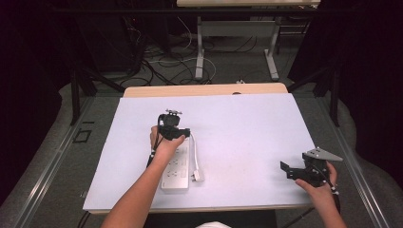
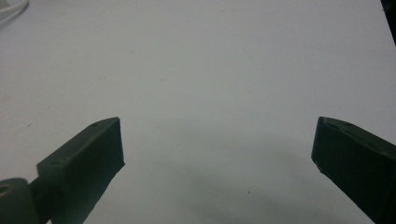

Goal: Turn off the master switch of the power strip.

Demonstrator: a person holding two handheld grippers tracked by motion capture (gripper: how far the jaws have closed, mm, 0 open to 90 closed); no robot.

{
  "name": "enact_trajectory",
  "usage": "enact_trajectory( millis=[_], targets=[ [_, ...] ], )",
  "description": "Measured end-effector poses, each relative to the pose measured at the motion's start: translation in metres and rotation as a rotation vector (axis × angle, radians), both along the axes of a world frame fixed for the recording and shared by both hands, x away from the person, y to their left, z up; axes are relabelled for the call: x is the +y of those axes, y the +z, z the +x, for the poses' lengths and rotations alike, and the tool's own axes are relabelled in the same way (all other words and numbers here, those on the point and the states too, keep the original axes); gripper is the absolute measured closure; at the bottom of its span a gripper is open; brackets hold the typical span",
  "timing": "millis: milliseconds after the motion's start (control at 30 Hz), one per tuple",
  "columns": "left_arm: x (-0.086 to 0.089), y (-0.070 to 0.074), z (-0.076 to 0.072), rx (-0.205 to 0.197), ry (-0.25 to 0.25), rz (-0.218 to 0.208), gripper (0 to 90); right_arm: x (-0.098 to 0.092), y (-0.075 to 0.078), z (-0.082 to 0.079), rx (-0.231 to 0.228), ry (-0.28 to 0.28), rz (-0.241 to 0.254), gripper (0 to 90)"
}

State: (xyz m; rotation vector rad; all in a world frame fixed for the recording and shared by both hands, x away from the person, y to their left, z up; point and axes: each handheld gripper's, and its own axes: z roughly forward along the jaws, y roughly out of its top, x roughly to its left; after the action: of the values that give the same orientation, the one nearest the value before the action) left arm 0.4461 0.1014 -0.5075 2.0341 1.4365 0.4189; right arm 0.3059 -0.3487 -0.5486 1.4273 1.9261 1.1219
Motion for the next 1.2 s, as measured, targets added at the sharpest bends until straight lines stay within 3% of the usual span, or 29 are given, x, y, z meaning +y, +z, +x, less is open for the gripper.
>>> enact_trajectory(
  millis=[67, 400, 533, 867, 1100, 1133, 1200],
  targets=[
    [0.000, 0.000, 0.000, -0.021, -0.013, 0.010, 37.1, 0.000, 0.000, 0.000, -0.003, 0.003, -0.003, 1.9],
    [0.004, 0.005, -0.003, -0.047, -0.051, 0.013, 31.5, 0.000, 0.000, 0.000, 0.000, -0.001, 0.002, 1.9],
    [0.004, 0.007, -0.003, -0.083, -0.078, 0.013, 26.6, 0.000, 0.000, 0.000, -0.001, -0.001, 0.002, 1.9],
    [0.007, 0.013, -0.007, -0.094, -0.100, 0.011, 22.8, 0.000, 0.001, 0.000, -0.003, -0.004, 0.004, 1.9],
    [0.011, 0.016, -0.009, -0.068, -0.095, -0.011, 18.9, -0.001, 0.001, 0.000, -0.010, -0.006, -0.004, 1.9],
    [0.011, 0.016, -0.010, -0.064, -0.093, -0.017, 18.9, 0.000, -0.001, 0.001, -0.029, -0.013, 0.005, 1.9],
    [0.013, 0.017, -0.011, -0.060, -0.096, -0.019, 18.9, -0.001, 0.000, 0.000, -0.012, -0.007, -0.001, 1.9]
  ],
)
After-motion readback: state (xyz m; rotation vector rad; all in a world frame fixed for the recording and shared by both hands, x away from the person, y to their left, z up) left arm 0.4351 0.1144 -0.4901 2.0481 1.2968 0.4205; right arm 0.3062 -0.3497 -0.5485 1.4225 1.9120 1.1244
